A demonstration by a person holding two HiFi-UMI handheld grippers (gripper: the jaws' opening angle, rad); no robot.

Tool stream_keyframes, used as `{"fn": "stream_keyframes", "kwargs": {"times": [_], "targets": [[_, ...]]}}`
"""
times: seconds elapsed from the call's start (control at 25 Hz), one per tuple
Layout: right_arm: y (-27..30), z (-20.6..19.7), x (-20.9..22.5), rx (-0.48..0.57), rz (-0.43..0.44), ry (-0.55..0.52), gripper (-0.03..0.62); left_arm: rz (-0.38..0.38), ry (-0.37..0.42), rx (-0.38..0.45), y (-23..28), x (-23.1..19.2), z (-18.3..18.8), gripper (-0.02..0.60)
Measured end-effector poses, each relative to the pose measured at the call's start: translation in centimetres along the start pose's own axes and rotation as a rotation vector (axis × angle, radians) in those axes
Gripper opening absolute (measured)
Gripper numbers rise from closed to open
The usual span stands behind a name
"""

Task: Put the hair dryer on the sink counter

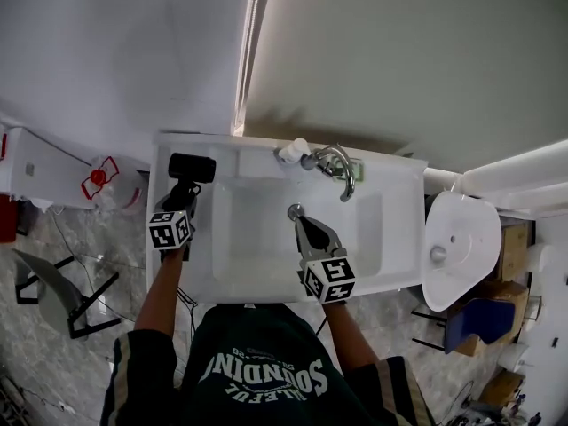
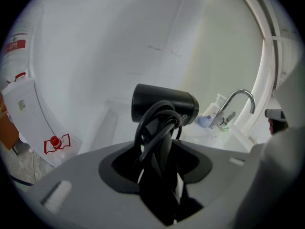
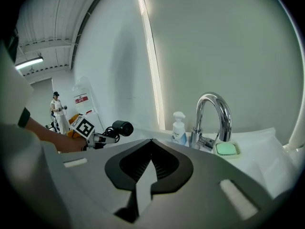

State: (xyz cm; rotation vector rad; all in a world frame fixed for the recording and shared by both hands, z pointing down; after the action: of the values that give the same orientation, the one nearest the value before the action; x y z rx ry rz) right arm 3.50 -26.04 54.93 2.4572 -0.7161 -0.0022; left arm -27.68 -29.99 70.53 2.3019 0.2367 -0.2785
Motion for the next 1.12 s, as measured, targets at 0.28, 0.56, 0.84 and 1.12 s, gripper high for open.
{"fn": "stream_keyframes", "kwargs": {"times": [0.28,0.56,0.84,1.12], "targets": [[-0.3,-1.1,0.7,-0.028,-0.041,0.019,0.003,0.039,-0.008,-0.022,3.4,-1.6,0.5,0.235],[-1.3,-1.9,1.1,-0.051,-0.067,0.028,0.003,0.080,-0.046,-0.051,5.2,-2.7,0.3,0.235],[-2.3,-2.7,1.6,-0.071,-0.086,0.048,0.003,0.122,-0.069,-0.085,6.4,-2.7,-0.6,0.235],[-2.9,-3.6,1.7,-0.087,-0.086,0.053,0.003,0.167,-0.063,-0.119,6.8,-2.8,-1.1,0.235]]}}
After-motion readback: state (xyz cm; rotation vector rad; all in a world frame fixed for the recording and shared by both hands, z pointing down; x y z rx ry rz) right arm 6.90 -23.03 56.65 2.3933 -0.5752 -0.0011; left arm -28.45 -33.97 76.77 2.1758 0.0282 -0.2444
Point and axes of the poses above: the fingertips, and each gripper's own axes: y forward along the fingers, x to its right, z out of its top, the point moved 2 cm from there along -y, backward along the fingers, and after that the axes turned 4 degrees about -x, right-handed, at the moved point
